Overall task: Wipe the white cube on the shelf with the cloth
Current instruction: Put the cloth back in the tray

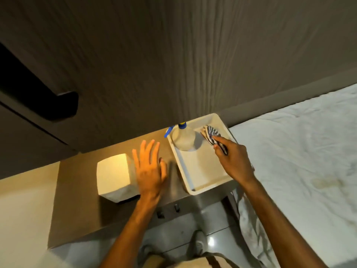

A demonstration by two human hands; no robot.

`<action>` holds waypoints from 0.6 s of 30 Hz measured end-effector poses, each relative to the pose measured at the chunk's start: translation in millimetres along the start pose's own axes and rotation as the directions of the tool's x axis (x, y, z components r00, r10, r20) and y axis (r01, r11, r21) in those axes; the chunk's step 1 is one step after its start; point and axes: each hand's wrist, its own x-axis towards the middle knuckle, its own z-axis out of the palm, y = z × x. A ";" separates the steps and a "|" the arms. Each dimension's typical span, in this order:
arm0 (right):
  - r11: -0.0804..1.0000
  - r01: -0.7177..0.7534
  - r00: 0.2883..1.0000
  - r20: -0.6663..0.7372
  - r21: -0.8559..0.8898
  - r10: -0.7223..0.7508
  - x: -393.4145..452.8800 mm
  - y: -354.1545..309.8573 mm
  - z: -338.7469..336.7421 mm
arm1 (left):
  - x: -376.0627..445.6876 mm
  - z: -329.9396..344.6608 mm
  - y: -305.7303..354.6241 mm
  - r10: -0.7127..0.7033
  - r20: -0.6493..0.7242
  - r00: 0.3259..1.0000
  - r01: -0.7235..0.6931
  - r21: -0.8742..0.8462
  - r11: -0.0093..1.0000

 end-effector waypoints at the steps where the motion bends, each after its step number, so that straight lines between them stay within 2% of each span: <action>1: 0.993 -0.002 1.000 0.025 -0.116 0.005 6.5 13.6 1.8 | -4.4 15.4 6.1 -0.051 0.080 0.996 0.051 -0.008 0.999; 4: 0.934 -0.003 0.982 0.174 -0.358 0.070 14.9 43.3 14.0 | -22.9 60.3 7.7 -0.214 0.298 0.930 0.208 0.051 0.977; 7: 0.867 0.072 0.946 0.310 -0.494 0.097 11.9 64.8 27.4 | -40.0 89.2 0.7 -0.288 0.387 0.876 0.265 0.114 0.958; 9: 0.873 0.077 0.954 0.290 -0.482 0.076 11.6 74.1 31.7 | -49.0 98.9 -2.8 -0.295 0.384 0.875 0.258 0.145 0.955; 12: 0.918 -0.098 0.964 0.193 -0.385 0.184 12.6 80.4 28.8 | -56.2 104.3 -4.6 -0.278 0.364 0.889 0.226 0.179 0.957; 16: 0.915 -0.107 0.936 0.271 -0.389 0.225 17.8 86.8 31.2 | -57.5 109.2 -5.6 -0.289 0.320 0.902 0.234 0.201 0.951; 18: 0.908 -0.066 0.937 0.287 -0.414 0.200 20.5 87.8 31.6 | -58.9 110.9 -5.9 -0.283 0.299 0.912 0.222 0.220 0.950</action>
